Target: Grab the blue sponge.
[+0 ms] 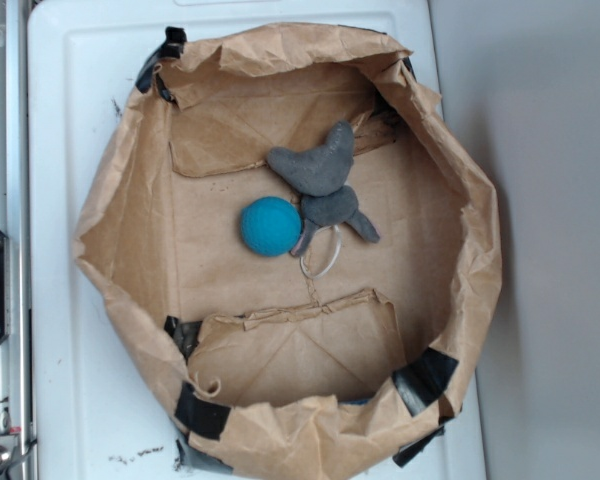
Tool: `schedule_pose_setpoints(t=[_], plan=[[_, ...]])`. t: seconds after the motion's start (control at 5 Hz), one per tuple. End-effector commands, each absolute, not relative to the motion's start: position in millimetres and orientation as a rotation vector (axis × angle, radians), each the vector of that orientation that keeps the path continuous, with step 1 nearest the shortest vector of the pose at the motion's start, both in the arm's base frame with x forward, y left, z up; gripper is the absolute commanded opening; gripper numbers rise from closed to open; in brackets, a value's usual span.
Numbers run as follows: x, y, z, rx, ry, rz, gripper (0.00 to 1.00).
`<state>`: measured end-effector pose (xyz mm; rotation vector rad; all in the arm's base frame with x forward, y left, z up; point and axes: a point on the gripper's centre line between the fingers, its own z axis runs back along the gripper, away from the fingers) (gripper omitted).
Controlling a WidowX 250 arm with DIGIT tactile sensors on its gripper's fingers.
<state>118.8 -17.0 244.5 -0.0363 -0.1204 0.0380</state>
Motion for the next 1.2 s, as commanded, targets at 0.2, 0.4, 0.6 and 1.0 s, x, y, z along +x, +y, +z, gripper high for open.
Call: schedule_pose_setpoints(t=[0.2,0.4,0.6,1.0], plan=[[111.5,-20.2,243.5,-0.022,-0.155,0.082,1.00],[109.0,-19.2,238.9,-0.019,-0.112,0.126,1.00],[158.9,30.8,215.0,0.007,-0.098,0.211,1.00],[205.8,33.9,201.3,0.030,-0.008,0.231,1.00]])
